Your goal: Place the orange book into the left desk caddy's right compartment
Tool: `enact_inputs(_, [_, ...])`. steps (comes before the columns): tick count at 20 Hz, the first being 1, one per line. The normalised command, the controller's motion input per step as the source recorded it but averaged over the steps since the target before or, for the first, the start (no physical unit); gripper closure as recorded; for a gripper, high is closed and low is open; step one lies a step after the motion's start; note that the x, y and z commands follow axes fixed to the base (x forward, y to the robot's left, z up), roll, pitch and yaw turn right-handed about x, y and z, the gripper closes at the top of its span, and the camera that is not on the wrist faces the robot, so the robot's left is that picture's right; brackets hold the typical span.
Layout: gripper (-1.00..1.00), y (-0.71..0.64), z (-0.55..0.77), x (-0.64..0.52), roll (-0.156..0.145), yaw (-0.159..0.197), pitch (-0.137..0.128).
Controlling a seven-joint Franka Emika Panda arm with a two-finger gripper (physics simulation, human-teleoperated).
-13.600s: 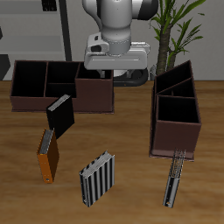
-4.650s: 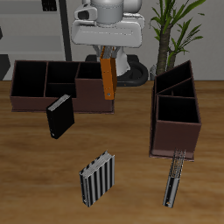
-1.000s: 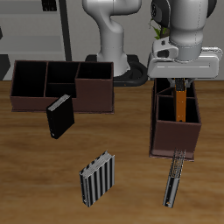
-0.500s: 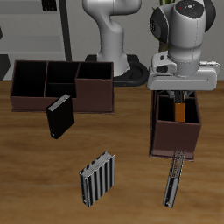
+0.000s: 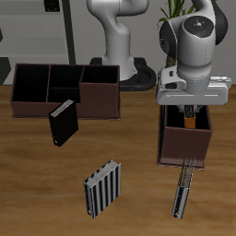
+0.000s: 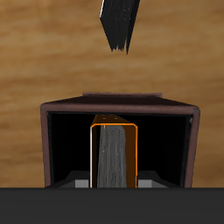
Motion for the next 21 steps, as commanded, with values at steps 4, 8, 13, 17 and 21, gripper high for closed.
enact_inputs(4, [1.0,0.02,-0.15,0.01,0.056,0.01,0.046])
enact_inputs(8, [-1.0,0.02,-0.26,0.01,0.071,-0.038,0.108])
enact_inputs(13, [-1.0,-0.03,0.0,-0.1,0.013,0.014,-0.01])
enact_inputs(17, [-1.0,0.04,0.03,-0.19,0.017,0.046,-0.028])
enact_inputs(21, [-1.0,0.01,0.04,-0.09,0.013,0.006,-0.002])
